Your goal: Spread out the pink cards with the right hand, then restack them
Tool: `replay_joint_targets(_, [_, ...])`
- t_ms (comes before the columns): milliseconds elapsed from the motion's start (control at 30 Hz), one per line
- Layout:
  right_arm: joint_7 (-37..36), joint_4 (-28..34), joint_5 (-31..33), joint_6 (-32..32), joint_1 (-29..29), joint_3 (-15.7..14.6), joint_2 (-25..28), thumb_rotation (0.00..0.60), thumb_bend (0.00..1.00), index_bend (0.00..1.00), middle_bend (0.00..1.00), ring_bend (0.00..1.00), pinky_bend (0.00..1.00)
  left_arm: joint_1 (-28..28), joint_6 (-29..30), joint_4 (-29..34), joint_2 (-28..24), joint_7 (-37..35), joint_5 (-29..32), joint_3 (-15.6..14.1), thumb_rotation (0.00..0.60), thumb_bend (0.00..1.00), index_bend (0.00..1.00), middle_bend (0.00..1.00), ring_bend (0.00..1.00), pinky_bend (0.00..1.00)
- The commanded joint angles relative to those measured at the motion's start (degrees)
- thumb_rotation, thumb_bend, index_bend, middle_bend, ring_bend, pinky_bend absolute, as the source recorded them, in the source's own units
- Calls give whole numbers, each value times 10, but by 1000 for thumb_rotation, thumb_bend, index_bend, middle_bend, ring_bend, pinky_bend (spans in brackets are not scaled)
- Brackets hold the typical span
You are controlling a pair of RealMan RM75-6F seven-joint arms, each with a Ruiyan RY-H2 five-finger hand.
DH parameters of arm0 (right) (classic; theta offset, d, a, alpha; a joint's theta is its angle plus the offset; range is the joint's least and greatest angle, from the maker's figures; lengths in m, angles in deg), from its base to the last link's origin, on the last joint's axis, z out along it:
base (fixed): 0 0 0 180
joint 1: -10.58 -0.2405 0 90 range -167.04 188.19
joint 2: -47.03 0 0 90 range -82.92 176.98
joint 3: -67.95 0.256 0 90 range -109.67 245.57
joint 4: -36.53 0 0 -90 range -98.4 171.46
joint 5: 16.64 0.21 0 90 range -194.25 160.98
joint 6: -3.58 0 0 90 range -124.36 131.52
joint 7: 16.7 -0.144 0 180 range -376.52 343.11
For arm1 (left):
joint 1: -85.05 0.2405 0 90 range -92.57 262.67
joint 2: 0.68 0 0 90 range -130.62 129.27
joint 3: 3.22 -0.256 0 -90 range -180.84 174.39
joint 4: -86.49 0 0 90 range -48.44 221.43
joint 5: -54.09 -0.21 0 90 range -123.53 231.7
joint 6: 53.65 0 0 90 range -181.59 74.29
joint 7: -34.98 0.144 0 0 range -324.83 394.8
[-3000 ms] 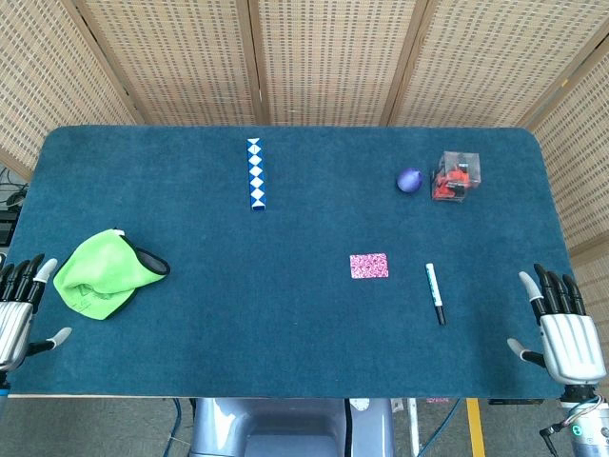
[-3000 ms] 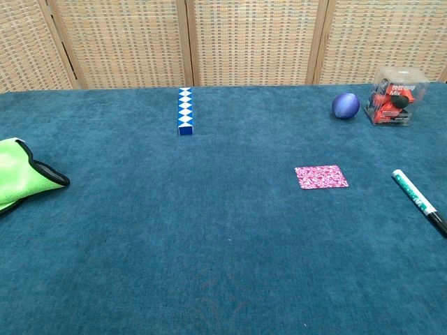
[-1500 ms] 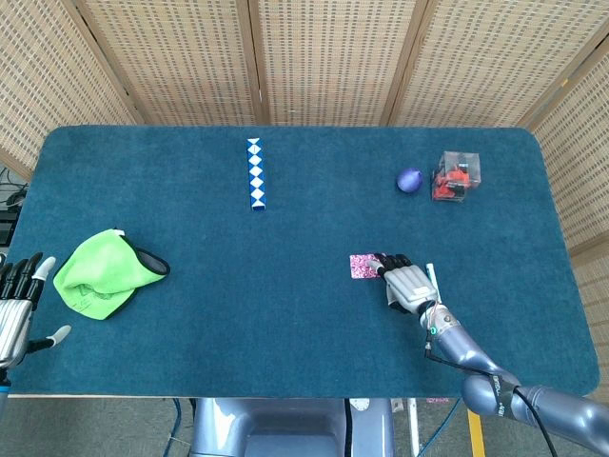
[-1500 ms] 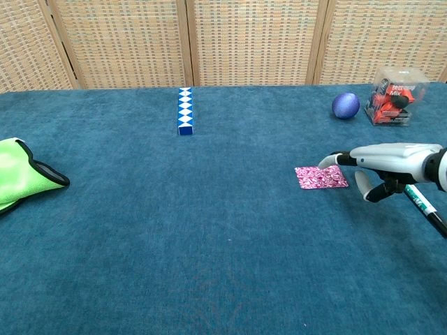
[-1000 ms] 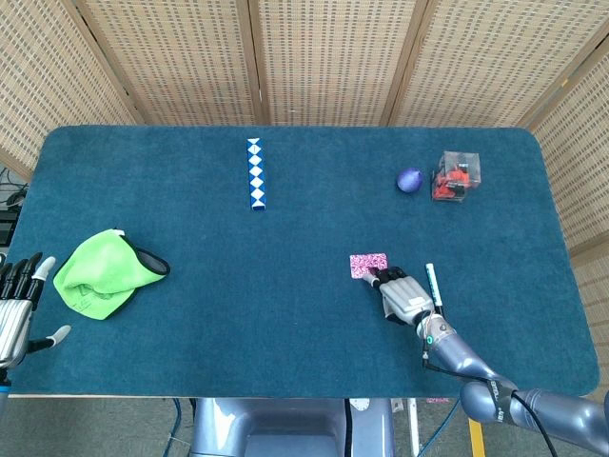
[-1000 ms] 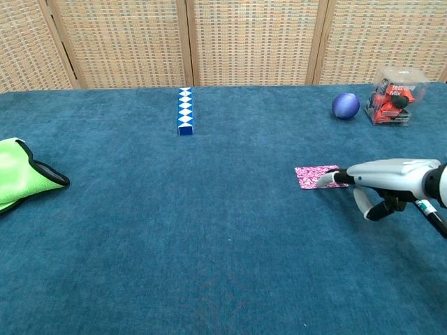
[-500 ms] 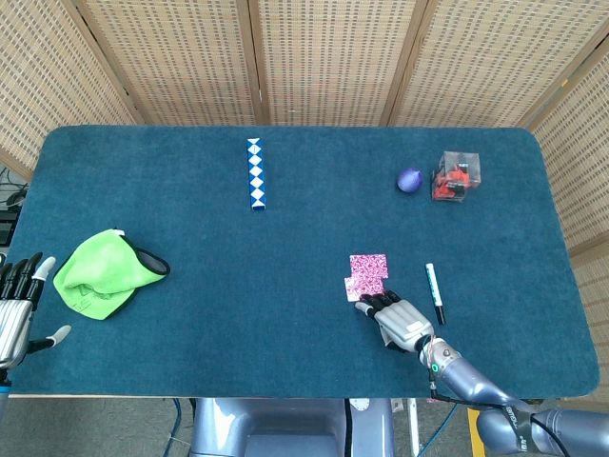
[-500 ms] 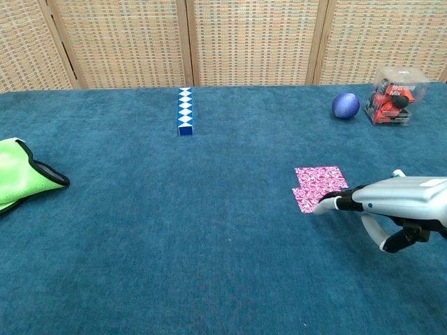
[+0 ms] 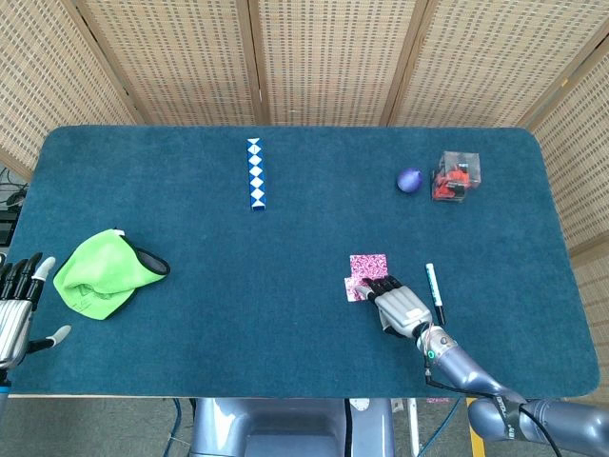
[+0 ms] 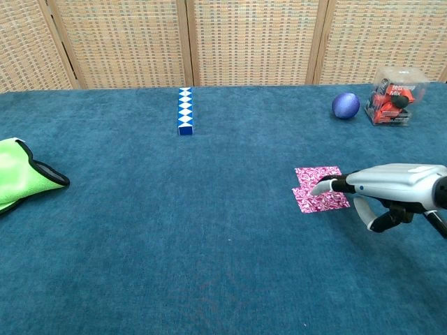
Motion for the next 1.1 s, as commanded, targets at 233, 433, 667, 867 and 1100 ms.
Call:
replay_joint_targets(233, [35,38,18,25,-13,-34,15,600,1000,69,37,0,0,0,-1,0,0,1,0,0,600,0,0,0,0,0])
replay_joint_targets(433, [44,81,-5,20,-12,-53,33,600,1000,79,45,0,0,0,0,0,0,2,0,0,600,0,0,0,0,0])
replay_joint_targets(667, [36,92,-44,-21,-1,-45,38,600,1000,79,46,0,0,0,0,0,0,2,1,0,600,0,0,0,0,0])
replay_joint_targets(867, [6,33,-13,-33,-10,4,10,600,1000,80,46,0,0,0,-2,2,-1,2,2,0,600,0,0,0,0,0])
replay_joint_targets(1100, [16,-21,49,-17,-27,22,-24,600,1000,79,46,0,0,-1,-4,2,-2,-1,3,0,600,0,0,0,0,0])
